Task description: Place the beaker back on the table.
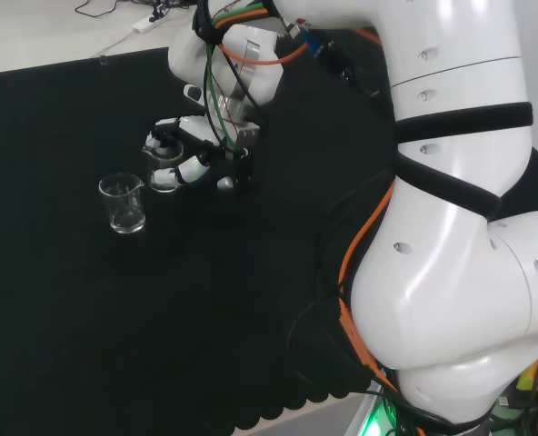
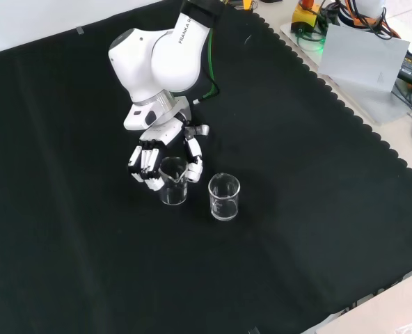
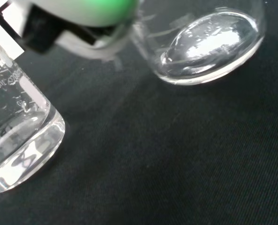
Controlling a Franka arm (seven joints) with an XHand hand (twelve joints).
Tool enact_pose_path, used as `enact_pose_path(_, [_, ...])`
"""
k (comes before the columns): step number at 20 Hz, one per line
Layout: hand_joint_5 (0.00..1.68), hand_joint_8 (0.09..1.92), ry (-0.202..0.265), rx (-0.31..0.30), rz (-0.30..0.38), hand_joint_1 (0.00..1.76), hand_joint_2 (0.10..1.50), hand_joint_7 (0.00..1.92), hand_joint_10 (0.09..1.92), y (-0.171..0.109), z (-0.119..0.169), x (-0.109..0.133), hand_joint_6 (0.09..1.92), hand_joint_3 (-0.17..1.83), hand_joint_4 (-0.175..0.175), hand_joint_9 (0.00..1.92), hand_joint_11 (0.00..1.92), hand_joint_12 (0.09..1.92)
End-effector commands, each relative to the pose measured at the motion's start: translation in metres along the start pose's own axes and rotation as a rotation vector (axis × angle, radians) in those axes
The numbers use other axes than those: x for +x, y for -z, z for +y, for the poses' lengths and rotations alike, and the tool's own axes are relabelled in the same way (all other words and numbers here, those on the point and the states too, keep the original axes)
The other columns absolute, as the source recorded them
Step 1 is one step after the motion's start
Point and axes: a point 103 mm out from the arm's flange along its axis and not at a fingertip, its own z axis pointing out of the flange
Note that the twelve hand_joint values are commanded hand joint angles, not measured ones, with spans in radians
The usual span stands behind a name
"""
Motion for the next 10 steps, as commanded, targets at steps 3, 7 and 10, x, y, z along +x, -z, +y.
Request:
enact_pose_path(3, [0.32,0.74,-0.018,0.073,-0.003,0.99,0.51,0.43,0.74,0.0035,-0.0001,0.0016,0.43,0.76,-0.071,0.47,0.01,1.38])
enact_pose_path(7, [0.33,0.74,-0.025,0.085,-0.004,0.97,0.51,0.41,0.74,0.0059,-0.0004,0.0025,0.32,0.74,-0.073,0.45,0.0,1.36])
enact_pose_path(10, [0.32,0.73,-0.035,0.084,-0.003,0.95,0.51,0.35,0.75,0.0092,-0.0023,0.0032,0.24,0.71,-0.074,0.38,0.0,1.31])
